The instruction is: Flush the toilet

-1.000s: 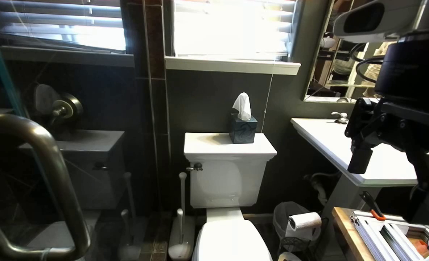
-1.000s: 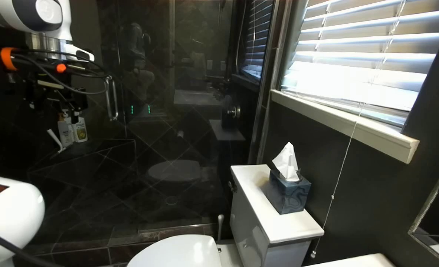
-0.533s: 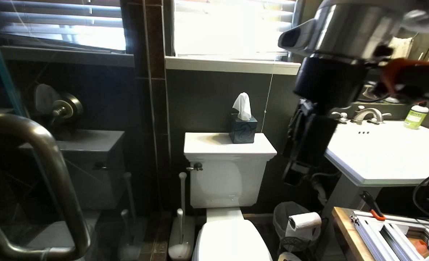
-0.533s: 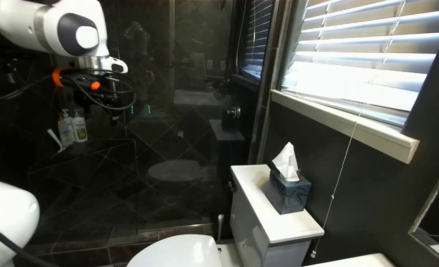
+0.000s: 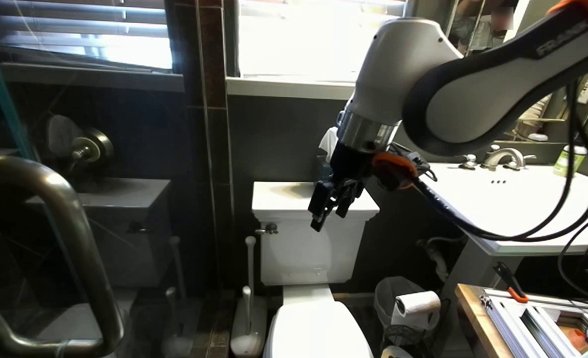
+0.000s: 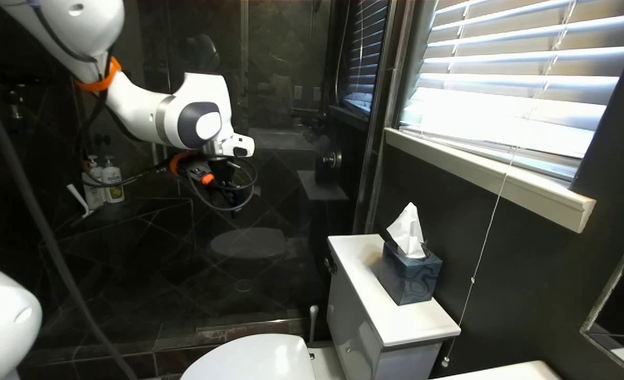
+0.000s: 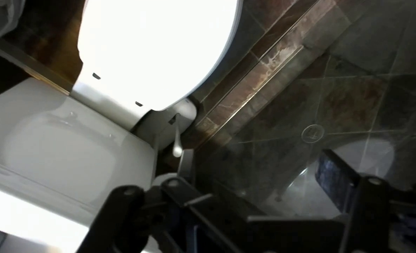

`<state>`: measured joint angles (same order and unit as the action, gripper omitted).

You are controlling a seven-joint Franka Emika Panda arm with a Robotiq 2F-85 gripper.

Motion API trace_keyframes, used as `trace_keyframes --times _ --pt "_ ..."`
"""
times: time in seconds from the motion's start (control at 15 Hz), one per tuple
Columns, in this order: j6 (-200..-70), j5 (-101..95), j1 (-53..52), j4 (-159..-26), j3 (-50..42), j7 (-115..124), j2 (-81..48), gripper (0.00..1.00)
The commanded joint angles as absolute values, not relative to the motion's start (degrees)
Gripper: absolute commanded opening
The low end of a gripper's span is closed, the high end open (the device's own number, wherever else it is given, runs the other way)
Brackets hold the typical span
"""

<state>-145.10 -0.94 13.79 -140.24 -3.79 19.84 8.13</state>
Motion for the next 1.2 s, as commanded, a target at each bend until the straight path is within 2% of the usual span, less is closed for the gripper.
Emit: trace_keyframes --times 0.0,0.27,0.53,0.8,0.87,0.93,1.13 --pt "-151.1 -6.5 15.2 -133.3 -5.9 31.6 -2.7 0.57" --pt "-156.2 -16.1 12.2 -124.7 -12.3 45.5 -12.9 0.3" --pt "-155.8 -20.8 7.0 -116.4 -19.7 55.2 -21.2 0.02" --pt "-156.1 -18.3 3.9 -111.8 -23.4 58.6 -29.0 0.0" --pt "-154.2 -13.1 5.6 -111.6 -20.5 56.3 -28.9 0.0" --pt "-156.0 -15.8 4.3 -114.2 -22.7 55.5 -26.8 0.01" --pt "-155.8 -13.1 4.2 -112.7 -22.0 55.4 -29.3 0.01"
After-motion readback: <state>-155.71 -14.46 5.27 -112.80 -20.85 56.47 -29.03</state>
